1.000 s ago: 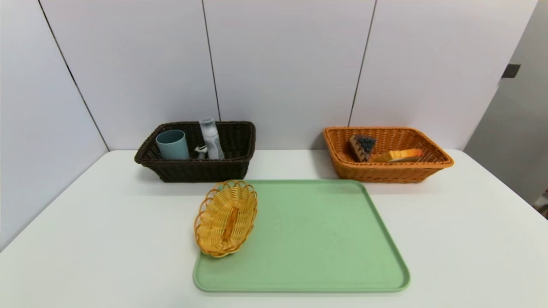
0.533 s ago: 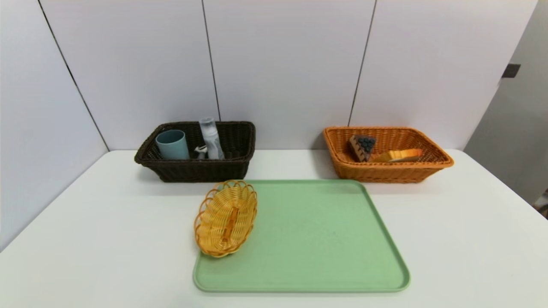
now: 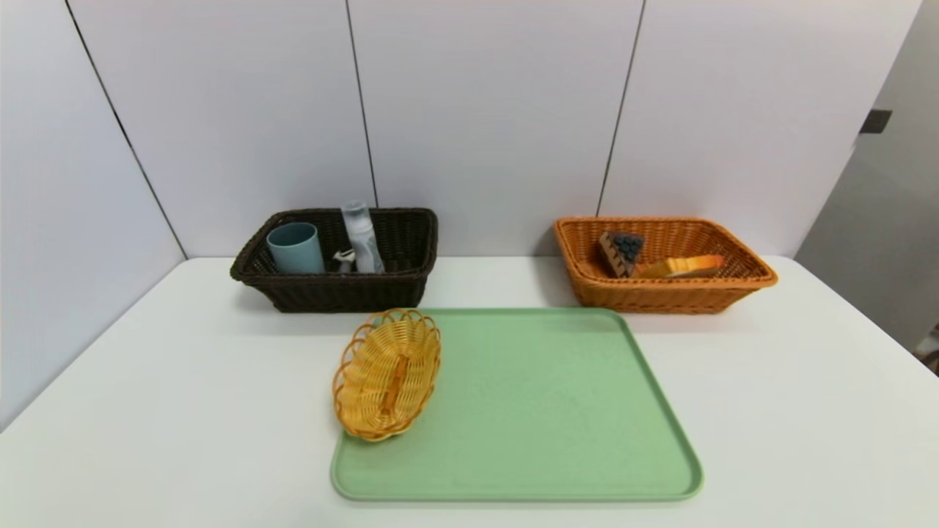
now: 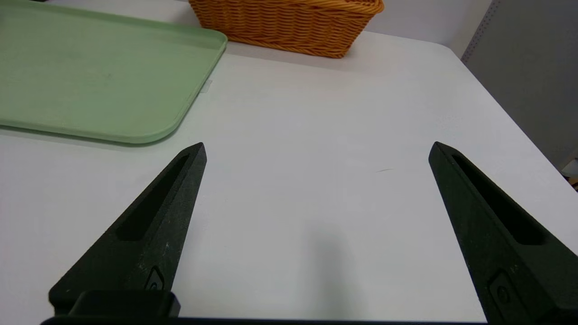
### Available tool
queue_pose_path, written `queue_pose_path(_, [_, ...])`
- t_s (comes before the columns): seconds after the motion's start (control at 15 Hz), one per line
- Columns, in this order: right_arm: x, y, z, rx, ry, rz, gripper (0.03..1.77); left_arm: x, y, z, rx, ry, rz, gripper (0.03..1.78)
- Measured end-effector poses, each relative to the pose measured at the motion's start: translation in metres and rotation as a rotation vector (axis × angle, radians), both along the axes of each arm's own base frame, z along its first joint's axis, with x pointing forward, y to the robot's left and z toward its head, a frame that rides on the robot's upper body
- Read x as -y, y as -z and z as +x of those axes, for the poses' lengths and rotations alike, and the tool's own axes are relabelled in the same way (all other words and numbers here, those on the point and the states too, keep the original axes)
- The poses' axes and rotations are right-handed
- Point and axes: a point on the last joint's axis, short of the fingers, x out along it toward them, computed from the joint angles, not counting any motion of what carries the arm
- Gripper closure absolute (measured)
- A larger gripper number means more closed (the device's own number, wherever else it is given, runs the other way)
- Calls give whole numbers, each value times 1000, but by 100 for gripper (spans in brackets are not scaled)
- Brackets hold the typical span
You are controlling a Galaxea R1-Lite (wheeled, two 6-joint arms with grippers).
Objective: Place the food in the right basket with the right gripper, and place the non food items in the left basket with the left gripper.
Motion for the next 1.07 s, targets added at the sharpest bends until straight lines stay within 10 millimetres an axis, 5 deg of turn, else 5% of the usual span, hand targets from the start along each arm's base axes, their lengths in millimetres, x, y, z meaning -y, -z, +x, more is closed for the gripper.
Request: queue_pose_path(1.07, [0, 0, 0, -3, 21, 61, 10, 0, 0, 0, 0, -8, -6, 12])
